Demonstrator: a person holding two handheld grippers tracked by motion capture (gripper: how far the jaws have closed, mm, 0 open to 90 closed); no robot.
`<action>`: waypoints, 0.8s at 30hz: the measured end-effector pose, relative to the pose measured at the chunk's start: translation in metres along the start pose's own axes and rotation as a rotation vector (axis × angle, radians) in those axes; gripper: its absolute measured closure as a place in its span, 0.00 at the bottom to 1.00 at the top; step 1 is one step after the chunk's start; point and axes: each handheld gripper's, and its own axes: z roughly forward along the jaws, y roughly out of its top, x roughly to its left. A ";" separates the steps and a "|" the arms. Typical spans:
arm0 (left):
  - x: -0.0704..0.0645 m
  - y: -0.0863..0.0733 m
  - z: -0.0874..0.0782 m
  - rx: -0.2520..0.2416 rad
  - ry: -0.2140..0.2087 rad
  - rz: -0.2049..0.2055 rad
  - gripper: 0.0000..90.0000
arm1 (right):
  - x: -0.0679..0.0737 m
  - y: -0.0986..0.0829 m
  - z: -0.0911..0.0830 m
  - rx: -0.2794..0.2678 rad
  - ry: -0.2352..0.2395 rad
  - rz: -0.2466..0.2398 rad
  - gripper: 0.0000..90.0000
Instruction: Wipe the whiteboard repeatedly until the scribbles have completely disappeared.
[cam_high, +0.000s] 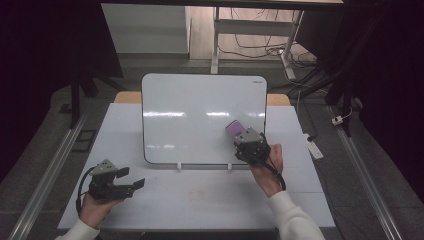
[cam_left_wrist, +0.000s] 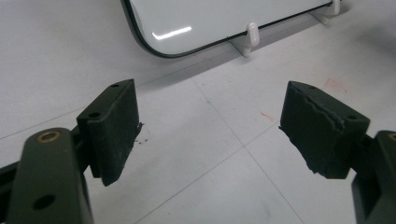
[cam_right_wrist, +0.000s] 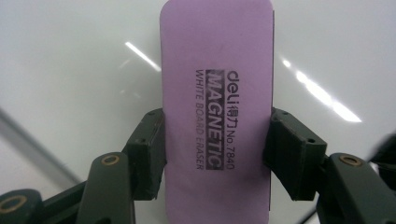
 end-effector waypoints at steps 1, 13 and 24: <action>0.000 0.000 0.000 0.002 -0.001 0.000 0.22 | -0.005 0.002 0.000 -0.002 -0.006 0.017 0.46; 0.001 0.000 0.000 0.001 -0.004 -0.001 0.22 | -0.011 -0.003 -0.002 0.013 -0.014 0.025 0.46; -0.001 0.000 0.001 0.003 -0.005 0.005 0.22 | -0.011 -0.015 -0.006 0.055 -0.017 0.005 0.46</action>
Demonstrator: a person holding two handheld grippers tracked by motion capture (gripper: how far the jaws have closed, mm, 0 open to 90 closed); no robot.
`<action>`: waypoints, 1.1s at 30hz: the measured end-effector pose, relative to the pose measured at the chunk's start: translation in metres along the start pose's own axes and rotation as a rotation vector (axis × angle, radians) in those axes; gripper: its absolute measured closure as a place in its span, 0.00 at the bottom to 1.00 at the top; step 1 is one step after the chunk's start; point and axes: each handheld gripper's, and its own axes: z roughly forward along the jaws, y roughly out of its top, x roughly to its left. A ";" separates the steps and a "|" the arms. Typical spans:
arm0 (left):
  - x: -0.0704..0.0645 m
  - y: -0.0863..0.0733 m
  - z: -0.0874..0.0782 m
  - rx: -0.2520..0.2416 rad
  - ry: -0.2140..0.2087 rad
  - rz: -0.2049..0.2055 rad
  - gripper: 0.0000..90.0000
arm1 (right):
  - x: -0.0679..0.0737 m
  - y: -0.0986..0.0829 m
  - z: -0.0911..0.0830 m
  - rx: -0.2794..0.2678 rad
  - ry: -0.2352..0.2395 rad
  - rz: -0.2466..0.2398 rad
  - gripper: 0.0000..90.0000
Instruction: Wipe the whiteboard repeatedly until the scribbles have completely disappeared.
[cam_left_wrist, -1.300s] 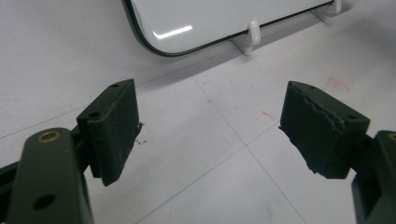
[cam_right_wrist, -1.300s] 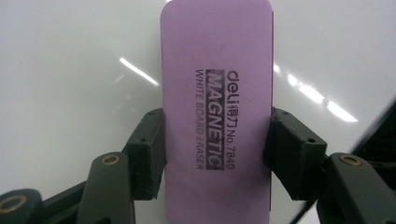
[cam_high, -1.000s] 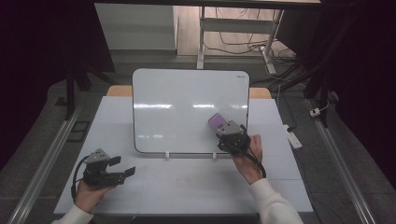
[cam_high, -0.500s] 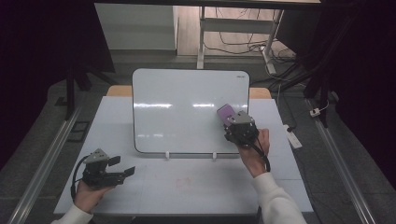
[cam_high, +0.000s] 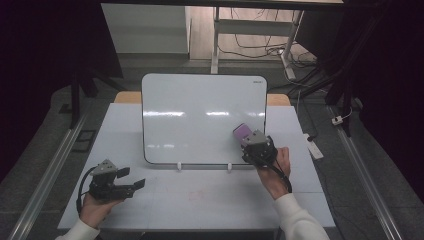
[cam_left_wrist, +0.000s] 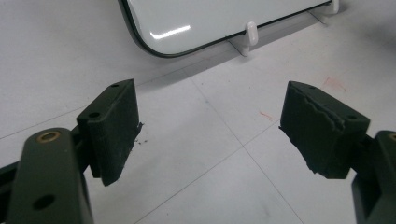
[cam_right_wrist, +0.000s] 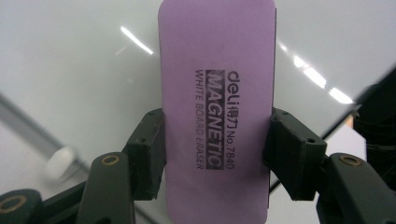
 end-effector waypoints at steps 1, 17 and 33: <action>0.000 0.000 0.000 -0.001 0.003 -0.003 0.22 | -0.004 0.002 0.000 -0.007 -0.006 0.013 0.46; 0.000 0.000 0.000 -0.003 0.000 -0.002 0.22 | 0.007 -0.009 -0.005 -0.003 0.075 0.048 0.46; -0.006 0.005 0.002 -0.018 -0.019 0.000 0.22 | 0.022 -0.019 -0.048 -0.212 0.311 0.217 0.46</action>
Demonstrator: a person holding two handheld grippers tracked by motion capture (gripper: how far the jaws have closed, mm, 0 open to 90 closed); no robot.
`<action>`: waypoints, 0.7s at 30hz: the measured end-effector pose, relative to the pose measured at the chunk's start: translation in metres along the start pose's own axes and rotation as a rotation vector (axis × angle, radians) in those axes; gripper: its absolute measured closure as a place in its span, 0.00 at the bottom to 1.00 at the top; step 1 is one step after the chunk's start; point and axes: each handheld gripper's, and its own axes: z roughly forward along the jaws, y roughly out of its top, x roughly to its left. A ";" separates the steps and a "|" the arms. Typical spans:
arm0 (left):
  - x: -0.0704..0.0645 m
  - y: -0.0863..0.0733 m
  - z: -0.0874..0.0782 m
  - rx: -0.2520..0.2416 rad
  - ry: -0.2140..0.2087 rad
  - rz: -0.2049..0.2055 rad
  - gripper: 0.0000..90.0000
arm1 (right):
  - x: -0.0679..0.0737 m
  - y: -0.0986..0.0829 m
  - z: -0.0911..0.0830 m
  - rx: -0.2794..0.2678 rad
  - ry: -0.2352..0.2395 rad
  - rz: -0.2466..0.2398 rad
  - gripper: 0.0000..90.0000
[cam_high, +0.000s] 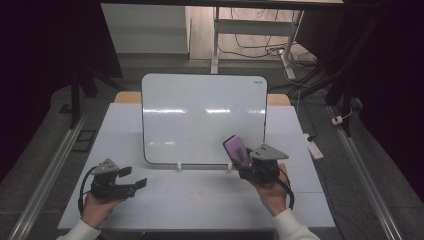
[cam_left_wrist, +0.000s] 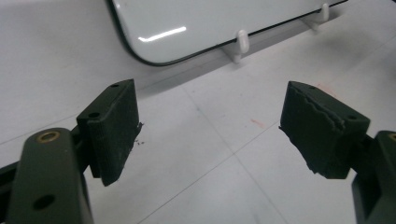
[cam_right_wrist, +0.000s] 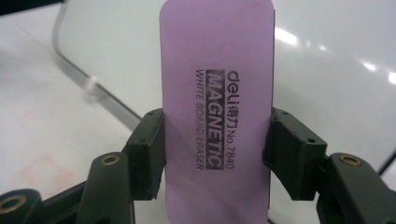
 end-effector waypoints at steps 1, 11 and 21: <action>-0.001 0.001 0.001 -0.001 -0.006 0.003 0.22 | 0.002 -0.001 -0.001 -0.009 0.015 0.007 0.46; -0.023 0.016 0.010 -0.033 -0.052 0.038 0.22 | 0.021 -0.008 0.005 -0.057 0.125 0.043 0.46; -0.051 0.038 0.034 -0.059 -0.127 0.064 0.23 | 0.034 -0.013 0.013 -0.069 0.162 0.058 0.46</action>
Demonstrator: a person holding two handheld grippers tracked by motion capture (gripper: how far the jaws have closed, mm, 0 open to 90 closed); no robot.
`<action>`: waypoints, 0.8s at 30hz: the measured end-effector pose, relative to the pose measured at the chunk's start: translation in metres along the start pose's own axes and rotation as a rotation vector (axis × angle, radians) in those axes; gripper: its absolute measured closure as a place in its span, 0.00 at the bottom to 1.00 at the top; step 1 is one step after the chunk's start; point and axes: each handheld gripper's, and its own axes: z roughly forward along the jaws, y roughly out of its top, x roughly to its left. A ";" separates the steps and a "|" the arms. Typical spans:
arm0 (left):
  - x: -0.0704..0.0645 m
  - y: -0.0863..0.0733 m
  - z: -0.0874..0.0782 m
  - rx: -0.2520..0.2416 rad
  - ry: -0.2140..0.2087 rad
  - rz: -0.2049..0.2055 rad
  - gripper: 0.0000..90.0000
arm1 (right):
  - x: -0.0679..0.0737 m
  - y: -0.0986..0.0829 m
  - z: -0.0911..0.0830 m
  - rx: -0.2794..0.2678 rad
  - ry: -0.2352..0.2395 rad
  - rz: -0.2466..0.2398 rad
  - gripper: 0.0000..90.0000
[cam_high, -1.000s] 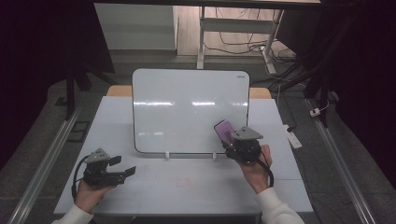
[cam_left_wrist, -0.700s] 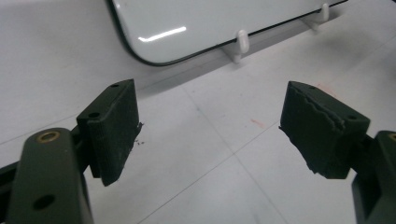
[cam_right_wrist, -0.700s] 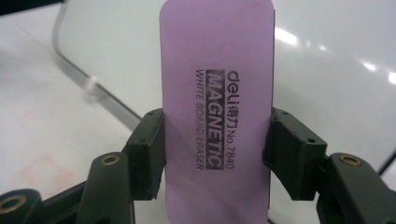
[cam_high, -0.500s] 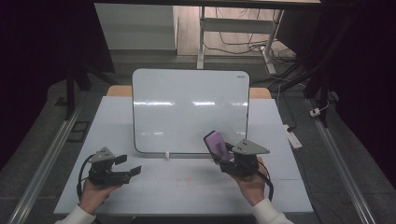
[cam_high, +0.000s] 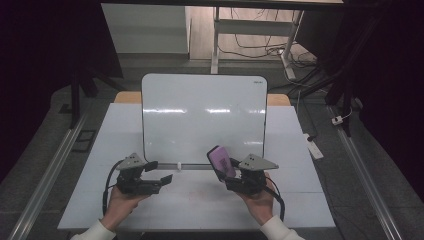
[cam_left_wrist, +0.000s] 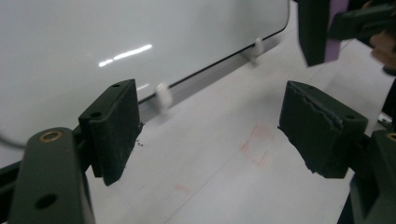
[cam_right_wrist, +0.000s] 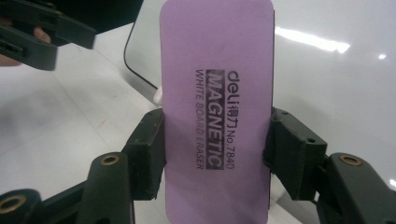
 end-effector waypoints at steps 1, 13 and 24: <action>-0.002 0.002 0.003 -0.007 -0.008 0.002 0.24 | 0.001 0.000 0.001 -0.003 0.002 0.003 0.46; -0.024 0.028 0.034 -0.037 -0.099 0.000 0.26 | 0.014 0.000 0.006 -0.046 0.026 0.011 0.46; -0.032 0.038 0.050 -0.083 -0.157 -0.024 0.36 | 0.019 -0.004 0.013 -0.044 0.026 0.020 0.46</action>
